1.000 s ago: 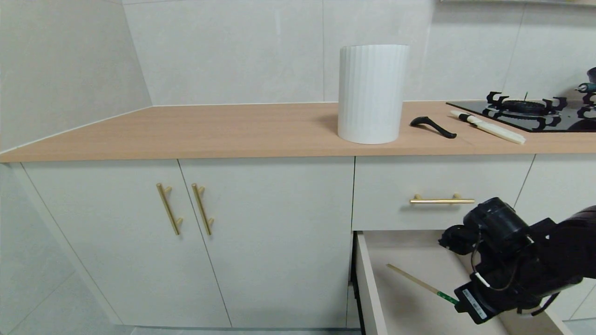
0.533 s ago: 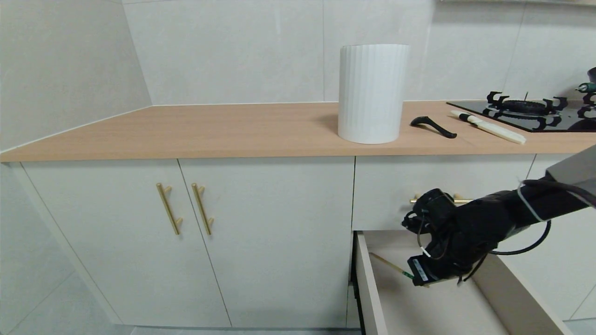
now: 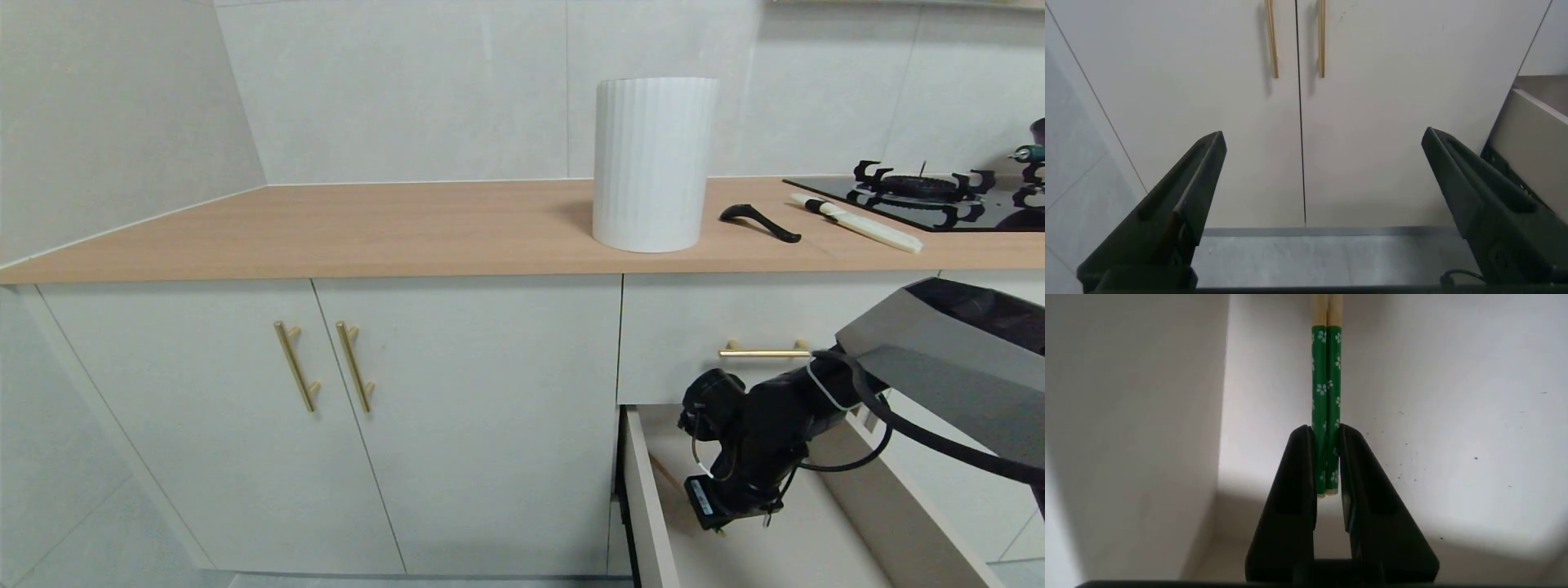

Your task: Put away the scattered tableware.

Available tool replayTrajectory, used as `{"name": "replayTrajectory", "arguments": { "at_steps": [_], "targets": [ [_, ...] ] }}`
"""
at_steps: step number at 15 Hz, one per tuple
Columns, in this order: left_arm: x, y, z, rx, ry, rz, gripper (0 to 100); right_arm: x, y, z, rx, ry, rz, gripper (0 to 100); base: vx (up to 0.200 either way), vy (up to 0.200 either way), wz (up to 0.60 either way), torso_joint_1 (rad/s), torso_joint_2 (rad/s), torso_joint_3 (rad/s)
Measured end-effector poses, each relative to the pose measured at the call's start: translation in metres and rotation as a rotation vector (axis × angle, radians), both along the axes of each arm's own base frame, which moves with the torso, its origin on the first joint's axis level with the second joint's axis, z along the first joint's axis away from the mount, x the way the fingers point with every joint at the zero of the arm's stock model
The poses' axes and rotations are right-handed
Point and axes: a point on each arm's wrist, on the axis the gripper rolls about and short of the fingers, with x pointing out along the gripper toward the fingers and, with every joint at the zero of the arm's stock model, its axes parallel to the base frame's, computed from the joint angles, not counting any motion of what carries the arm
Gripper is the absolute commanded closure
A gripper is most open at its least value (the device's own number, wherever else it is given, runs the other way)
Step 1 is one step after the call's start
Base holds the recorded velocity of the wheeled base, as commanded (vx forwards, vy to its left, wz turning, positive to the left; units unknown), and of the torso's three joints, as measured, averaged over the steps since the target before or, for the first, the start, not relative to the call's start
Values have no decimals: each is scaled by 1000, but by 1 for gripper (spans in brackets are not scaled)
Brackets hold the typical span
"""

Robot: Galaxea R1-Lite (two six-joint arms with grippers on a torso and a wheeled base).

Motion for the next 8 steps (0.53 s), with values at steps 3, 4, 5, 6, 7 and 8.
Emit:
{"name": "replayTrajectory", "arguments": {
  "at_steps": [3, 4, 5, 6, 7, 8],
  "targets": [
    [0, 0, 0, 0, 0, 0, 0, 0, 1, -6, -23, 7, 0, 100, 0, 0, 0, 0, 0, 0],
    [0, 0, 0, 0, 0, 0, 0, -1, 1, -7, -26, 10, 0, 100, 0, 0, 0, 0, 0, 0],
    [0, 0, 0, 0, 0, 0, 0, -1, 1, -8, -28, 12, -1, 100, 0, 0, 0, 0, 0, 0],
    [0, 0, 0, 0, 0, 0, 0, -1, 1, -8, -29, 13, -1, 0, 0, 0, 0, 0, 0, 0],
    [0, 0, 0, 0, 0, 0, 0, -1, 1, -8, -29, 14, -2, 0, 0, 0, 0, 0, 0, 0],
    [0, 0, 0, 0, 0, 0, 0, -1, 1, -9, -28, 15, -2, 0, 0, 0, 0, 0, 0, 0]
  ]
}}
